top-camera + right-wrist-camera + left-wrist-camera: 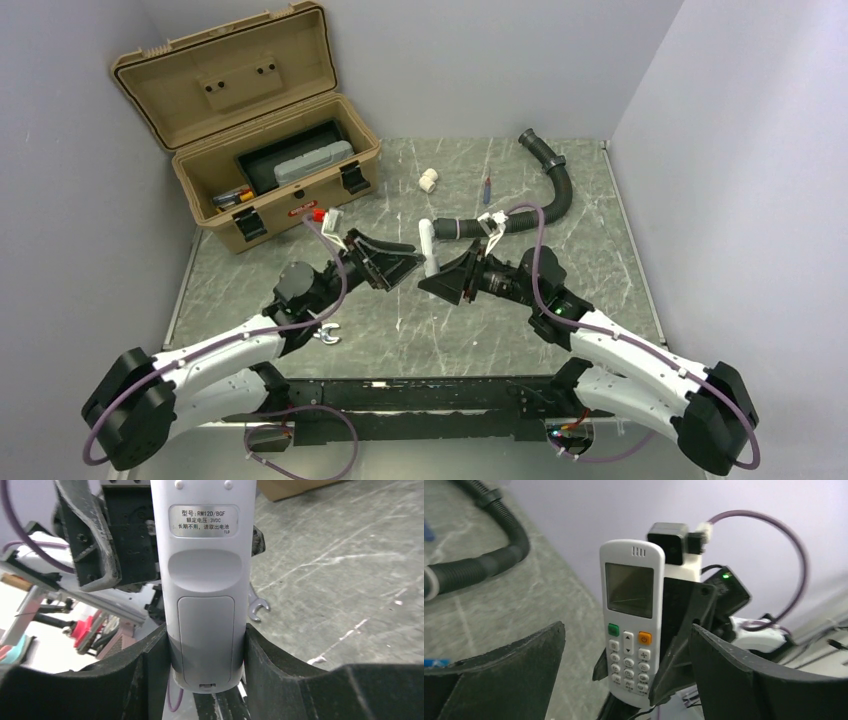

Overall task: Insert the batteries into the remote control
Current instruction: Adjust the remote control.

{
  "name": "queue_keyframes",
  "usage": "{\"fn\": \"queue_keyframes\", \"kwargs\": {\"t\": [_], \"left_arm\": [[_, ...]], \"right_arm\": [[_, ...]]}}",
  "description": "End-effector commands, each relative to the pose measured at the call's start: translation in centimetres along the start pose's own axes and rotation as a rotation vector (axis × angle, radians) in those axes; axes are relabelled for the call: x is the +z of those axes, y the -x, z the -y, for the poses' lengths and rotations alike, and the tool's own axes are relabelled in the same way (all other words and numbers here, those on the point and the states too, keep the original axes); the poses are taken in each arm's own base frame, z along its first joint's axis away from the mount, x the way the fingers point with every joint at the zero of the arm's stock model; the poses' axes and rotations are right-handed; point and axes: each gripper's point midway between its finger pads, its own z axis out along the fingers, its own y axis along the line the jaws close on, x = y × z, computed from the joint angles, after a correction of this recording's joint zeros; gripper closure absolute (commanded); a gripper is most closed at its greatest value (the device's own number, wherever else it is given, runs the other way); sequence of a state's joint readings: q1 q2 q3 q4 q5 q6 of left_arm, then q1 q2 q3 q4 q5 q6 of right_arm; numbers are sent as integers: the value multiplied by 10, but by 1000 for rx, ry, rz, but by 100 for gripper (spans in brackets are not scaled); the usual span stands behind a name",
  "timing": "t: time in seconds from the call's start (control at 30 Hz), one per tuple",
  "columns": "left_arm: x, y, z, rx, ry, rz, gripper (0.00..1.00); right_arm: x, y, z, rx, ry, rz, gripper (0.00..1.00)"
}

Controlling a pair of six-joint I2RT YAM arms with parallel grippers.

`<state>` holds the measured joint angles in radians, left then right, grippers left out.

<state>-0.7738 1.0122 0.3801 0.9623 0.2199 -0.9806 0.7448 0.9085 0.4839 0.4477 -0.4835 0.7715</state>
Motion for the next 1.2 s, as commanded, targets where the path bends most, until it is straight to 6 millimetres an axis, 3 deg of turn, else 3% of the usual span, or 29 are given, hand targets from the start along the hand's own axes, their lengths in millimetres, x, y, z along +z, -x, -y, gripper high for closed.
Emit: {"fn": "queue_keyframes", "kwargs": {"t": [0.0,0.23,0.57,0.73,0.93,1.17], "left_arm": [[4,5,-25,81,230,-72,3],[-1,17,-35,98,375,-76,1],[1,0,-59,60,439,-117,2],[2,-6,-64,47,450,-130,12],[1,-8,-65,35,443,-132,35],[-4,-11,-69,34,459,-141,49]], "right_arm": [[-2,14,13,-119,-138,-11,100],[-4,7,46,-204,-364,-80,100],[12,-10,38,-269,-389,-147,100],[17,-16,32,-280,-369,-150,100],[21,-21,32,-301,-382,-176,100],[19,-21,38,-359,-464,-186,100]]}}
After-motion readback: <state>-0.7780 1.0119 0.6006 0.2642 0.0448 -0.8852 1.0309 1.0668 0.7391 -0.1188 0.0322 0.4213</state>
